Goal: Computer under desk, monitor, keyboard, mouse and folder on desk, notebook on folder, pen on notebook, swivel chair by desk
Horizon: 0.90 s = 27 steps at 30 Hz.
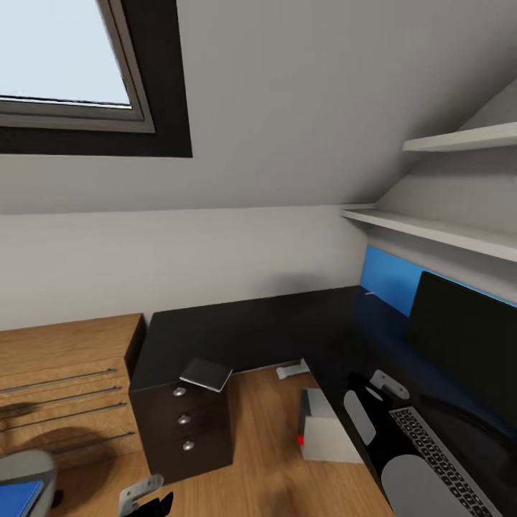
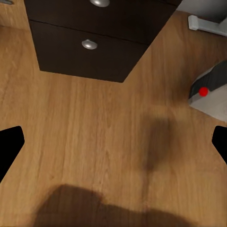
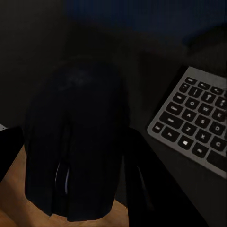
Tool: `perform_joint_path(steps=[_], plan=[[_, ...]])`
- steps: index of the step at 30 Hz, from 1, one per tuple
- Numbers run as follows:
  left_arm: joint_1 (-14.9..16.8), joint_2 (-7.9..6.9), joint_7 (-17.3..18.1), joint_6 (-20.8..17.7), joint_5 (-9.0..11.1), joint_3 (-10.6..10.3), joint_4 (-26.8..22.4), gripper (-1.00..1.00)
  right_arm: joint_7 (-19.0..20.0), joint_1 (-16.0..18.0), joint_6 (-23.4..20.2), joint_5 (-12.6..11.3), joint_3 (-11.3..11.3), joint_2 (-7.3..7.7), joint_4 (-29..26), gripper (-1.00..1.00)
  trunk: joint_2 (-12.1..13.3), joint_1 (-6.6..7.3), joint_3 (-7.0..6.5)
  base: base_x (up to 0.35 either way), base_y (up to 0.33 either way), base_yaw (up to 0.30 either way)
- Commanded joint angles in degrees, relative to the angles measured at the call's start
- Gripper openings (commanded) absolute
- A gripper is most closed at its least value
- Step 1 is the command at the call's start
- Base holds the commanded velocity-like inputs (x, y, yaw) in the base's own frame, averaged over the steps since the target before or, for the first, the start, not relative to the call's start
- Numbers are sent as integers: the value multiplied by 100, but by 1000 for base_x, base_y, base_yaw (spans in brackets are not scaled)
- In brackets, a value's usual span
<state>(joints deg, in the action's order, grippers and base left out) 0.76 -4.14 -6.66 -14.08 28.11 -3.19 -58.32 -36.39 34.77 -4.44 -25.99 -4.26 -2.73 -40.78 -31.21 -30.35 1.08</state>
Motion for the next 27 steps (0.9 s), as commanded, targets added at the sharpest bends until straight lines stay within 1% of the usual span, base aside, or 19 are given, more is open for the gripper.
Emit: perform_joint_path(steps=[1, 3, 4, 7, 12, 13, 16, 18, 20, 22, 24, 25, 27], plan=[[3, -8, -55, -14, 58, -24, -12, 100, -1, 3, 0, -32, -13, -6, -5, -100, -10, -3, 11, 130, 0, -18], [3, -8, -58, 29, 59, -26, -8, 100, 1, 3, 92, -33, -15, -7, 14, -100, -10, -3, 11, 223, 0, -10], [3, -8, -56, 214, 66, -25, 5, 100, -5, 3, 207, -30, -25, -3, 125, -100, -10, -3, 11, 300, 0, -2], [3, -8, -48, 389, 64, -24, 51, 100, -8, 3, 326, -36, -49, 8, 374, -100, -10, -3, 11, 313, 0, -1], [3, -8, -46, 428, 63, -24, 64, 100, -25, 3, 541, -37, -69, 49, 494, -100, -10, -3, 11, 294, 0, 0], [3, -8, -46, 432, 63, -28, 65, 100, -46, 6, 600, -40, -120, 77, 593, -100, -10, -3, 11, 274, 0, 0], [3, -5, -46, 434, 63, -31, 66, 100, -60, 26, 645, -44, -215, 94, 824, -100, -10, -3, 11, 257, 0, 0], [3, -1, -41, 433, 63, -32, 66, 100, -67, 78, 797, -45, -268, 107, 1080, -100, -10, -3, 11, 166, 0, 0], [3, -1, -39, 427, 68, -34, 71, 100, -75, 105, 1038, -50, -296, 112, 1182, -100, -10, -3, 11, 68, 0, 0], [3, 0, -38, 422, 70, -38, 74, 100, -77, 112, 1133, -53, -359, 114, 1211, -100, -10, -3, 11, 24, 0, 0], [3, 0, -38, 418, 71, -40, 74, 100, -78, 115, 1178, -54, -495, 115, 1223, -100, -10, -3, 11, 10, 0, 0], [3, 1, -38, 416, 71, -41, 75, 100, -78, 116, 1224, -54, -618, 115, 1226, -100, -10, -3, 11, 4, 0, 0], [3, -1, -37, 412, 71, -41, 75, 100, -80, 117, 1313, -55, -722, 109, 1229, -100, -10, -3, 11, 3, 0, 0]])
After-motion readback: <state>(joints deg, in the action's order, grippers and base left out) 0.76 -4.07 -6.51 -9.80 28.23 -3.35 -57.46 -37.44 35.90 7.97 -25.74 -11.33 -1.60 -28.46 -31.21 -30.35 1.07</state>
